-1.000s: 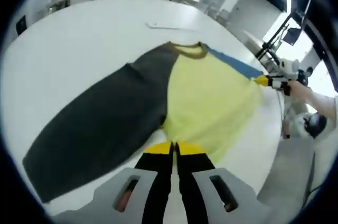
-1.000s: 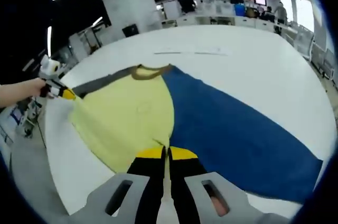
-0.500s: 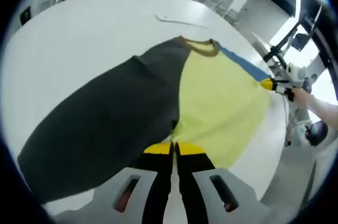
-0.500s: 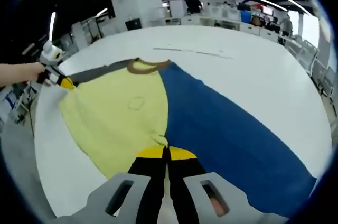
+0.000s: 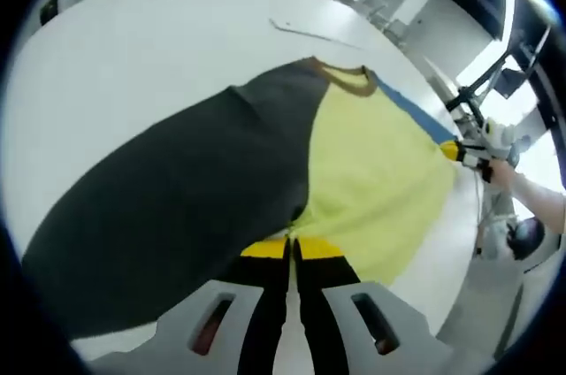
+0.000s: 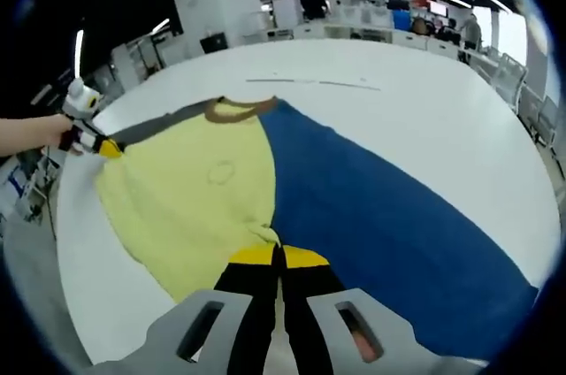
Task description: Fold the garment on the visible template until the final outline fits inside the template.
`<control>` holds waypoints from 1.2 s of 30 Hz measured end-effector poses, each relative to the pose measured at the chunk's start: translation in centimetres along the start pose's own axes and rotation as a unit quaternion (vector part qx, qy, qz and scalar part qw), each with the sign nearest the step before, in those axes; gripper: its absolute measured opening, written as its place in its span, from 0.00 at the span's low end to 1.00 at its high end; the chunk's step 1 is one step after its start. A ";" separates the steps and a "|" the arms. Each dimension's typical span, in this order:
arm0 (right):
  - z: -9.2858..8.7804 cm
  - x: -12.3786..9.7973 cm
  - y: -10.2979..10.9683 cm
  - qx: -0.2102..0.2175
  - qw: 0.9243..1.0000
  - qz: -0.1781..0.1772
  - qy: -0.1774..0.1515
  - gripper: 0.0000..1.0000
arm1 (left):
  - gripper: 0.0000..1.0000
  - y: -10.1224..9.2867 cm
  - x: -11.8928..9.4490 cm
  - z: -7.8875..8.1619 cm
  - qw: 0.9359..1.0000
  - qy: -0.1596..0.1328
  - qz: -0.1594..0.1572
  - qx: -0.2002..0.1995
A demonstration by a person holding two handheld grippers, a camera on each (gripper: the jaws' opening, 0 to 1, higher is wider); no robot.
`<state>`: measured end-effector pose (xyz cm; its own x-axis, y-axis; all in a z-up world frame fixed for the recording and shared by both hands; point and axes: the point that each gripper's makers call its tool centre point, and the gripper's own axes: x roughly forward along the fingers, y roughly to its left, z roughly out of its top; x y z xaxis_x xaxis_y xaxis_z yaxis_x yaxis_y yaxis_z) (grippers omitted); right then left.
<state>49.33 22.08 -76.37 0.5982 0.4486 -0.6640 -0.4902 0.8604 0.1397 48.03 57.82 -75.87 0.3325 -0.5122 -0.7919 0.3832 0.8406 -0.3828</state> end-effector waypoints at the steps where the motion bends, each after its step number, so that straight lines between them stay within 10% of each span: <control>1: 0.0 0.0 0.0 0.002 1.000 0.002 -0.001 0.02 | 0.00 0.0 0.0 0.0 1.000 0.000 -0.001 -0.001; 21: 0.1 -0.1 -0.1 0.007 1.000 -0.004 -0.007 0.04 | 0.00 -0.2 0.1 0.1 1.000 -0.004 0.010 -0.001; 36: 0.5 -2.4 -0.7 0.015 0.999 -0.037 -0.026 0.34 | 0.12 -1.0 -0.6 -0.3 0.998 -0.001 0.040 0.042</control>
<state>48.62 20.52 -74.51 0.6644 0.3954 -0.6342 -0.4250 0.8979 0.1146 47.18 57.30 -75.17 0.3665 -0.4449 -0.8171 0.4256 0.8611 -0.2780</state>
